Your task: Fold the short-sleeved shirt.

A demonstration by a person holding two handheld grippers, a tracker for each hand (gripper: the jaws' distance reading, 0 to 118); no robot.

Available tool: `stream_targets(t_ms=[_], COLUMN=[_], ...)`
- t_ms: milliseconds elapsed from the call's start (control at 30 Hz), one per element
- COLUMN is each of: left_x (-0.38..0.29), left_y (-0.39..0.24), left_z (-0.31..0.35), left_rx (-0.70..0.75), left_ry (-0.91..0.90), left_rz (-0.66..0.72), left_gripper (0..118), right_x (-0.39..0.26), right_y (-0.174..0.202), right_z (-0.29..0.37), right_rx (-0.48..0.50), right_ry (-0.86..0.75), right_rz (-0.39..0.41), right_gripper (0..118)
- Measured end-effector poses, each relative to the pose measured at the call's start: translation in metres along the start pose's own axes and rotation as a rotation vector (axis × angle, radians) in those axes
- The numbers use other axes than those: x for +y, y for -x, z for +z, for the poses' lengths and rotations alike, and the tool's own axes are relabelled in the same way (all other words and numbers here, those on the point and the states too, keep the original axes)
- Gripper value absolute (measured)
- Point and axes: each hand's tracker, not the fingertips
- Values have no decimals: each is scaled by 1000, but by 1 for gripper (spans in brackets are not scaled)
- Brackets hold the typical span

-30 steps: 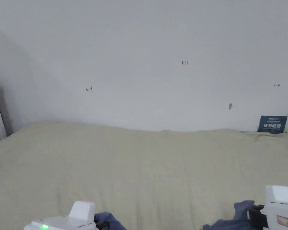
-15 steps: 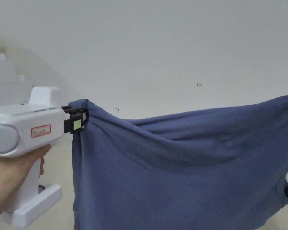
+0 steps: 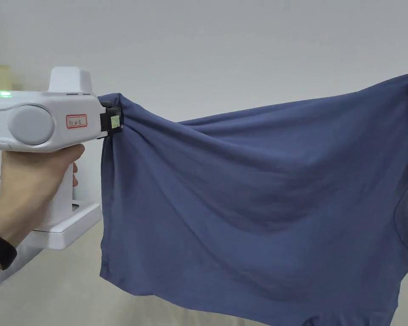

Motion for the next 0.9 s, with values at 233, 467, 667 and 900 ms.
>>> stream_targets(t_ms=[233,467,667,900], left_x=[-4,-7,-11,-14], left_y=[-5,-10,-8,-8], left_z=[-4,-19,-38,-40], left_rx=[-8,4,7,-21], left_ry=[23,58,93,112], left_rz=[-14,2,20,42], left_gripper=[8,8,8,8], right_x=[-10,-26,-44,-64], right_y=[-2,-3,-9,-20], right_z=[-16,-56,-113,-184], right_rx=[-3,-11,-31,-31], right_ry=[21,44,72,91], right_rz=[-1,-6,-6,-74], right_gripper=[3,3,3,3])
